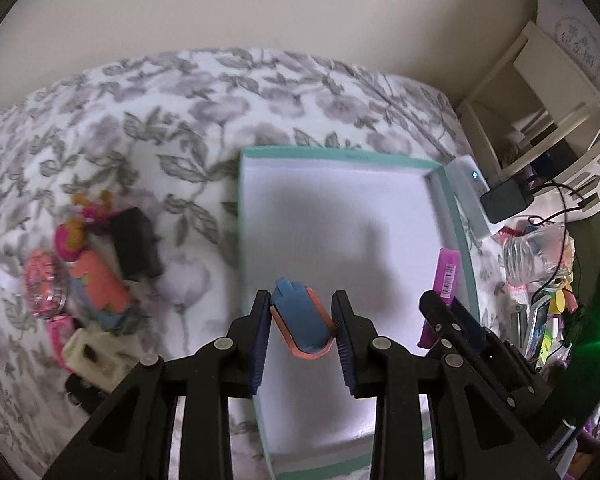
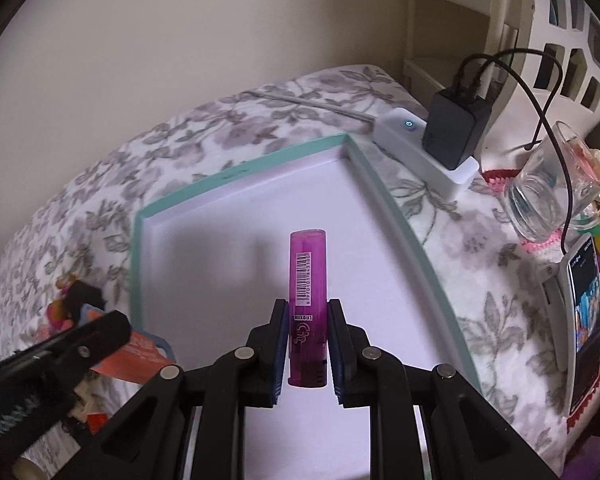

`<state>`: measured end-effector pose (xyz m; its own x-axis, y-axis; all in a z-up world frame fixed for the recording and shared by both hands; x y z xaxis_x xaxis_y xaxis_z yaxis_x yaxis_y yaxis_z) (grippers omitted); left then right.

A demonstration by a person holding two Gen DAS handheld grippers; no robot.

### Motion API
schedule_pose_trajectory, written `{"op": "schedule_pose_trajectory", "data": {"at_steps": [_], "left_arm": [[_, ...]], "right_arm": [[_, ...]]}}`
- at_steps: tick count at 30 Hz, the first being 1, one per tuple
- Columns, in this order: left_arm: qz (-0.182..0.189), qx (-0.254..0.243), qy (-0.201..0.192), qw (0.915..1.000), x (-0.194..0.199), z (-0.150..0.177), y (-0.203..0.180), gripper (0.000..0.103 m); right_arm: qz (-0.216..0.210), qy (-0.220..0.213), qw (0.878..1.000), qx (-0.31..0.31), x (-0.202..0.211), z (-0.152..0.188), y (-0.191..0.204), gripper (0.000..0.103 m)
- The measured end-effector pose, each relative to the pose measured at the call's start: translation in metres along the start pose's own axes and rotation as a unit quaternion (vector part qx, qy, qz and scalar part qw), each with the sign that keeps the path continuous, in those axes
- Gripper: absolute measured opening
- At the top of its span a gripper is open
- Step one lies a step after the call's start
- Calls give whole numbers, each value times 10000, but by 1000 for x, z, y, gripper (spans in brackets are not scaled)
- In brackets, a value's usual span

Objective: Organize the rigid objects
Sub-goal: 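Carry the toy phone and glue stick into the white tray and release both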

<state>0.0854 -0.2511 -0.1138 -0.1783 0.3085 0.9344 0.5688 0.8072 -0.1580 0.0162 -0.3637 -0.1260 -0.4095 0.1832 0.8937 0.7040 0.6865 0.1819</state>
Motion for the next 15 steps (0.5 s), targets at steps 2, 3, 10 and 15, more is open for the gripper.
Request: {"op": "schedule_pose_trajectory", "data": {"at_steps": [2,3,10,15], "left_arm": [[0,-7,120,9999,-12,-2,-2,32],[11,-2,173,9998,-16,-3,-3,32],[-32,-79,217,9997,-36,-26,-10,31],[-145,-98,203,9996,-51,-42,-6,30]], "right_arm": [[42,0,10000,-27,-4,-3,-3,20],[55,0,10000,-35,-7,-5,-4,20],[96,75,9999,-61,-28,-14,-9,20],[129,132,9998,-91,-42,-20,-12,20]]}}
Point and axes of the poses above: each gripper's, at about its wrist camera, not at the fingertips, and x roughly against the way its jaws point, y to its left, z to its underside, the point moved 10 cm from there along -x, roughly the way its jaws point, and after that the axes turned 8 degrees about -x, right-handed, at the moved point
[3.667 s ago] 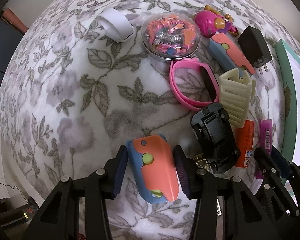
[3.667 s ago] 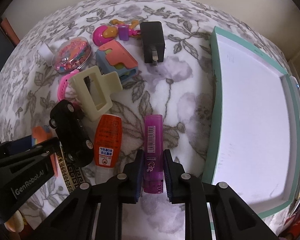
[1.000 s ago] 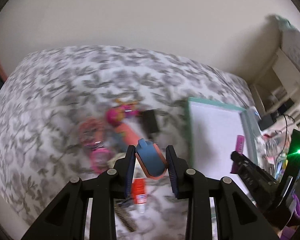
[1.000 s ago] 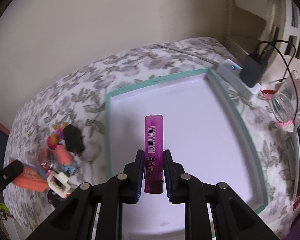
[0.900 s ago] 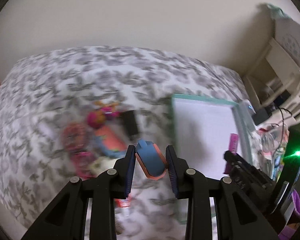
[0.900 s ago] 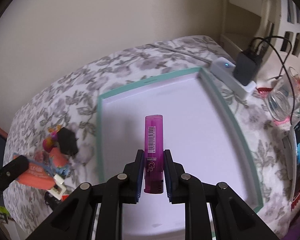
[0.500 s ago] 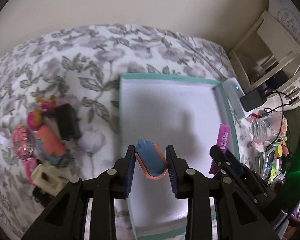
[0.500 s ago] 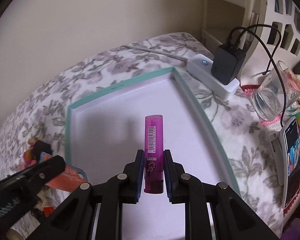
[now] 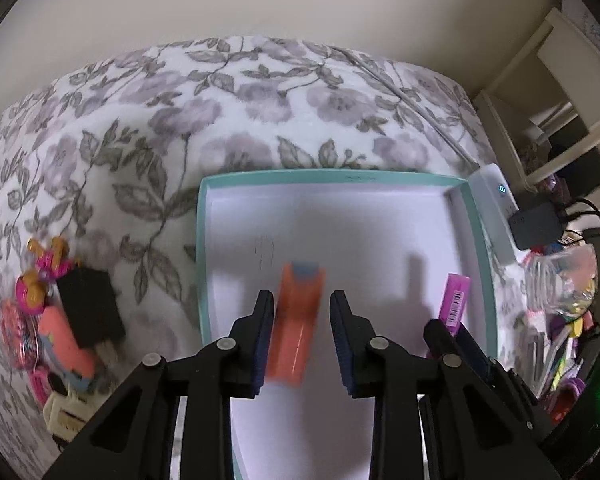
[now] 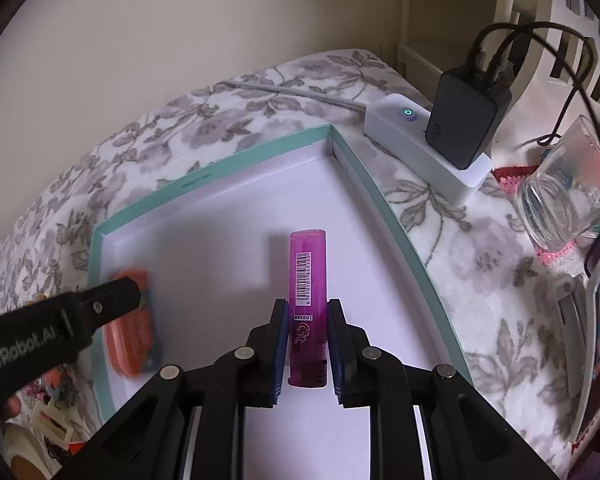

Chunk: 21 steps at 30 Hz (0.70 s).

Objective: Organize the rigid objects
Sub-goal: 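Carry the toy phone and glue stick into the white tray and release both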

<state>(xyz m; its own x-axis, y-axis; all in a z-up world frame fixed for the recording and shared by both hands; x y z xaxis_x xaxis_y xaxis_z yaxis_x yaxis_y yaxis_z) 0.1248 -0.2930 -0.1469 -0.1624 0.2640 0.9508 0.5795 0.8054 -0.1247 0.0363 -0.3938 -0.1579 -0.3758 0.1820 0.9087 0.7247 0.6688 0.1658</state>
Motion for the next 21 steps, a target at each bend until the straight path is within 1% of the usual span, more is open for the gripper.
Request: {"op": "schedule_pose_trajectory", "data": {"at_steps": [4,8,10,17,21], "left_arm": [[-162,-35,40,9999,-13,-5,6,30],[-70,52,31,10000,-17,-6,11,30],[-99,54,22,9999,-15,-6,11,30],[4,12,-95,10000,3,-1,8,30],[-73,-4,-303,9995,24,1,14,33]], "right_arm": [[21,2,10000,29,-7,-3,1,20],[44,35,10000,73,-13,-3,2,20],[34,70,9999,91,-15,-1,2,20],[43,32,9999,144,-11,-1,5,21],[33,0,9998,175,-3,0,8,21]]}}
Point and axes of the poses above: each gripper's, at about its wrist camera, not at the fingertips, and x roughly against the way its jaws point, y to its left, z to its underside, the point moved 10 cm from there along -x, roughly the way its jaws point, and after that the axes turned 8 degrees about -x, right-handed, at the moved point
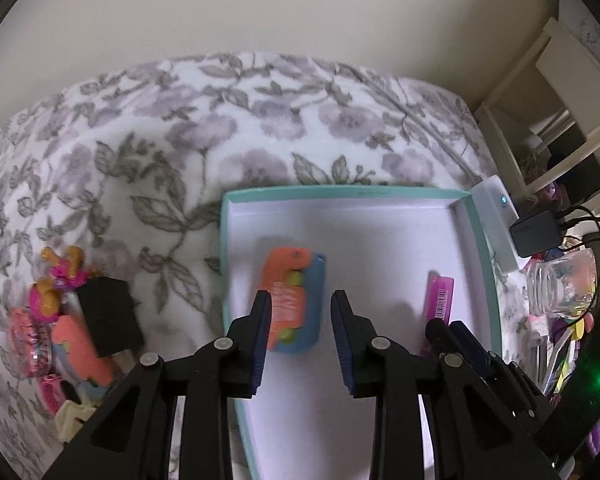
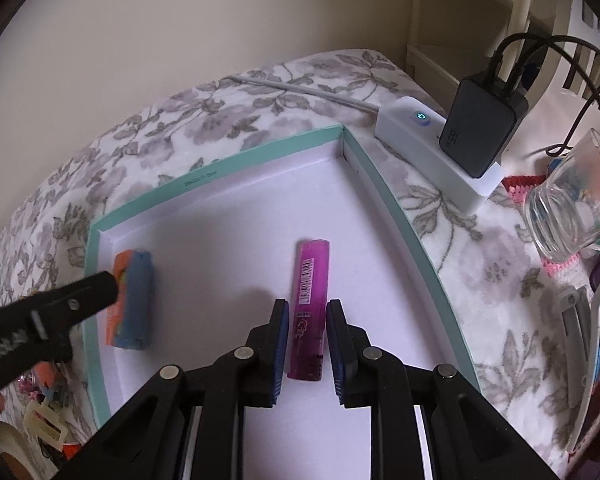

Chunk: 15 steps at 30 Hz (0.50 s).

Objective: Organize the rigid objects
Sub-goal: 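Carry the toy phone and glue stick into the white tray and release both, then move both grippers back over the remaining items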

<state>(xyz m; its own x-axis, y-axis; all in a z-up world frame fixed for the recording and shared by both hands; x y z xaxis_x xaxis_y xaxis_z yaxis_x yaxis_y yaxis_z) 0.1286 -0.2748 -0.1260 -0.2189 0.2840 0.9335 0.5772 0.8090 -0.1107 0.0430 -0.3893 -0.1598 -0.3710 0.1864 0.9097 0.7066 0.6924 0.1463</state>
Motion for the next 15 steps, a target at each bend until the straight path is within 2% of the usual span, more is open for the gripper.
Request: {"op": "schedule_pose_trajectory", "data": {"at_steps": [5,7,10,11,13,15], "left_arm": [[-61,112,-184,9997,20,5,12,37],[-134,135,-234,9995,26,9,18,37],[-202,150,-295,9992,30,17,24,40],[-210,184,-306,9991,30,21,27,43],[-193,289,-304,9989,29,27,32,47],[-155,412,-308,9986,30,34,37,52]], "right_arm": [[-13,-11,10000,83,9,6,5,28],[-12,-29,9999,124,12,9,7,37],[-18,-47,9998,197,16,13,10,39],[-21,-45,9998,208,17,15,11,41],[-65,-25,9998,201,20,19,12,53],[-104,-6,9997,199,22,23,13,54]]}}
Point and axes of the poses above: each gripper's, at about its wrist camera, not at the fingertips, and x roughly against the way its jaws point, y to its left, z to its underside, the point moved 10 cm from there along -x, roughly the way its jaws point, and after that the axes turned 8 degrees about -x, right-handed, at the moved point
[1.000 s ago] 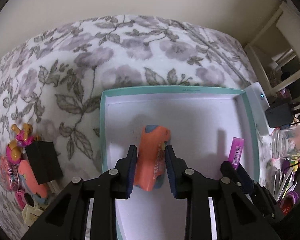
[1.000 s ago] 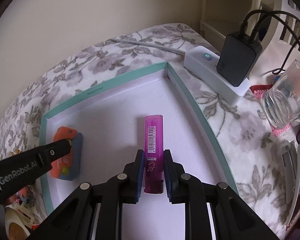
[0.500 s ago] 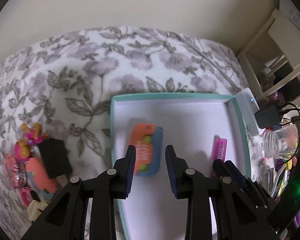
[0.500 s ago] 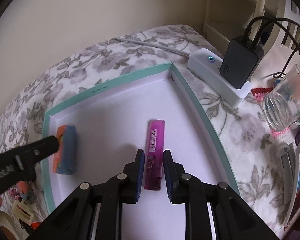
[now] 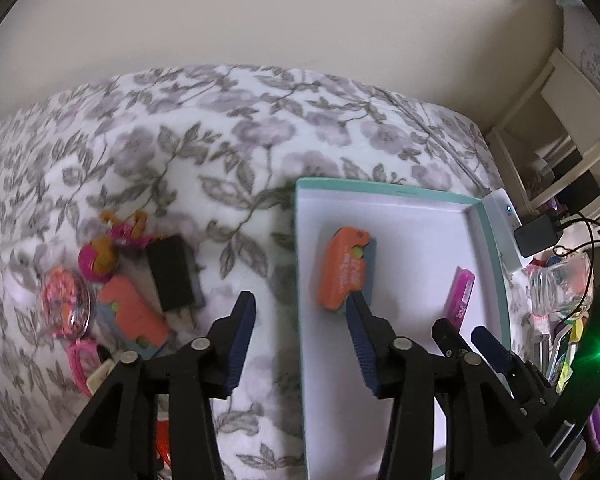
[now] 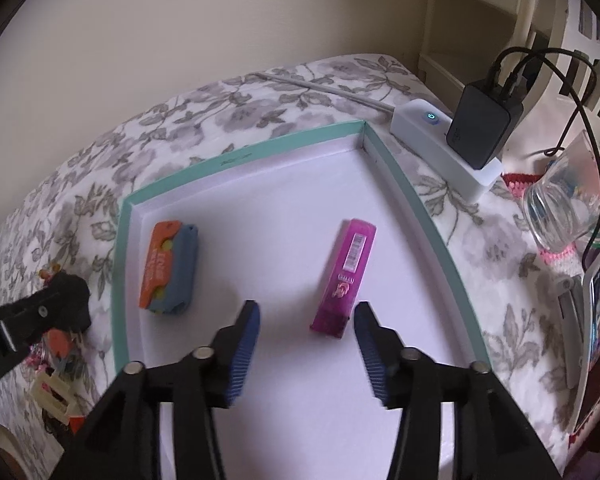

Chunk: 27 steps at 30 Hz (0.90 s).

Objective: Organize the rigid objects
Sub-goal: 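Move both grippers back over the remaining items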

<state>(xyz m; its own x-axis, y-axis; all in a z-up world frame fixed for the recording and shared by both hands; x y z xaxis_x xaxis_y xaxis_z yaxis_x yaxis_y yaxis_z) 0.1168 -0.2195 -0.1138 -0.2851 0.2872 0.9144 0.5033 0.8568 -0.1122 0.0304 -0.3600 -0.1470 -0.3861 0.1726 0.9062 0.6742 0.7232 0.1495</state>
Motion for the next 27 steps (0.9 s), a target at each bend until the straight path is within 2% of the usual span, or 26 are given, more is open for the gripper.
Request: {"op": "schedule_pose_trajectory", "data": {"at_steps": [1,2,3,5,10,14,16,18,19,23,27], "left_arm": [[-10,53,-16,10000,1,3,3,55],[-48,92,-52,9999,3,5,7,62],[-91,115,-96,9998,6,7,12,71],[-164,187,-196,9995,11,10,20,77],[-226,432,-299,9984,21,18,40,79],[-283,589,-397,9971,31,29,56,80],[-319,641,-470,9963,35,32,62,83],[-401,684,-507,9956,40,36,69,91],[-412,709,-535,9952,43,37,72,91],[-390,831,-671,9935,58,41,81,92],[-464,887,-889,9910,78,44,90,92]], "right_arm": [[-6,9,10000,-3,1,2,0,54],[-12,9,10000,-12,2,4,0,55],[-14,8,10000,-21,3,5,0,57],[-27,-4,10000,-38,6,7,0,64],[-137,-33,9999,-2,14,13,5,76],[-150,-85,9998,26,23,17,8,81],[-193,-121,9997,10,27,17,10,87],[-198,-181,9996,18,33,18,12,94],[-207,-212,9995,46,36,18,13,97],[-212,-372,9990,148,51,20,17,103],[-268,-583,9978,174,71,21,20,103]]}}
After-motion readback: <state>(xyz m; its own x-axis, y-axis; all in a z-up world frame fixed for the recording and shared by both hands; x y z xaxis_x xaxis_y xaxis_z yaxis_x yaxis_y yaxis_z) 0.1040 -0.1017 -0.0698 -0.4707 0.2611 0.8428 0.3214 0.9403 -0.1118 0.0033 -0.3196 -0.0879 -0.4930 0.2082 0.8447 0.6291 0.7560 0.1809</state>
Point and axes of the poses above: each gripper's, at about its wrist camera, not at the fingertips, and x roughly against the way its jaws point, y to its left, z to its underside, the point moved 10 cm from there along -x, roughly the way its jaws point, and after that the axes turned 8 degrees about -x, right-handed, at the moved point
